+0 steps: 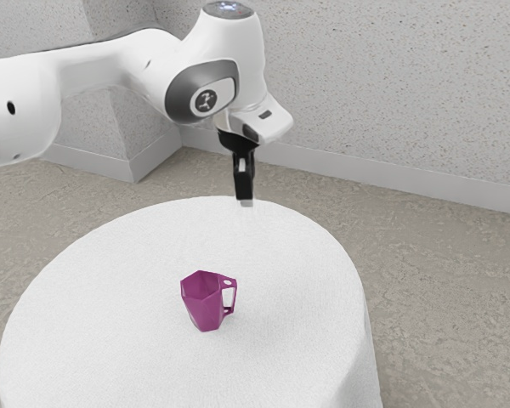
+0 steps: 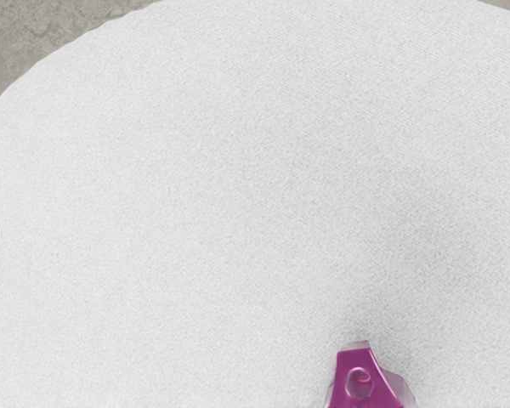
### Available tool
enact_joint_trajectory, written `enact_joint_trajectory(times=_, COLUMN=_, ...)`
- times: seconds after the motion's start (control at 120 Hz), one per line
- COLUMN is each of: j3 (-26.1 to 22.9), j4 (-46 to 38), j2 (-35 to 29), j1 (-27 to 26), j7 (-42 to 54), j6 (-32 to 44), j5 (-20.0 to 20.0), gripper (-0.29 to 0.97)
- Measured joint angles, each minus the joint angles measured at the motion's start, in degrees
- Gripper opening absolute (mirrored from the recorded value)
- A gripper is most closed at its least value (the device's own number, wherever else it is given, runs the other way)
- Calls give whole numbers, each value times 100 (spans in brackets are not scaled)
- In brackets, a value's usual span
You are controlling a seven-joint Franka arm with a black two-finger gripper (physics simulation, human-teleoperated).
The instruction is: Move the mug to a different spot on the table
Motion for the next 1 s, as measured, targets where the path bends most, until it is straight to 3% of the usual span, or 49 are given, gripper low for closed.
enact_joint_trajectory(times=0.167, j3=60, j4=-95, j2=94, j1=36, j7=23, j6=-14, j5=4, gripper=66)
enact_joint_trajectory(times=0.433, j3=326, j4=-366, j2=769, j1=151, j7=36, j6=-21, j5=-51, gripper=68)
enact_joint_trajectory(times=1.0, j3=322, j4=-454, j2=1833, j1=409, j7=-77, j6=239, j5=-915, gripper=68)
